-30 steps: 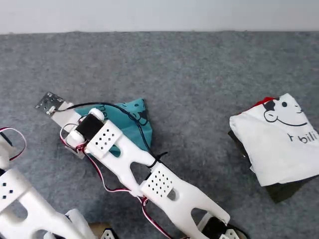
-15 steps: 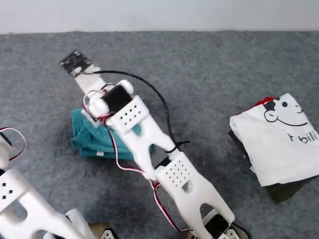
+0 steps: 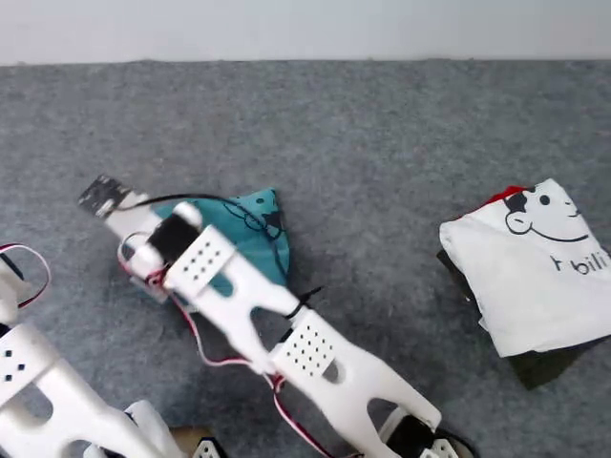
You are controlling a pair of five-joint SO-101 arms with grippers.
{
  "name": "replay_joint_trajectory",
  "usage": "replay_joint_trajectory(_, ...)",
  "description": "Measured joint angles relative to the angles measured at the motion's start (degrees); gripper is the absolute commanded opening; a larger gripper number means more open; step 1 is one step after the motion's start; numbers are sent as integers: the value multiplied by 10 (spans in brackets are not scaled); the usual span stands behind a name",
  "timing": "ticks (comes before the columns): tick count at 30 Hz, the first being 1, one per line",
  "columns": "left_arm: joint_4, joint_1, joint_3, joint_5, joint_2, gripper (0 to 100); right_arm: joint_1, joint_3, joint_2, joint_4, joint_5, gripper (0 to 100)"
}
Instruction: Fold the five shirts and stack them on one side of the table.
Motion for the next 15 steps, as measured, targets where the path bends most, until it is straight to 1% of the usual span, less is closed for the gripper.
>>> replay_joint_trajectory(3,0,0,0,0,0,29,-20,0,-4,1,0,212)
replay_joint_trajectory(7,0,0,0,0,0,29,-11,0,-52,1,0,212)
replay_joint_trajectory(10,0,0,0,0,0,29,32,0,-100,1,0,212)
replay_joint_trajectory(15,0,0,0,0,0,29,145,0,-134,1,0,214)
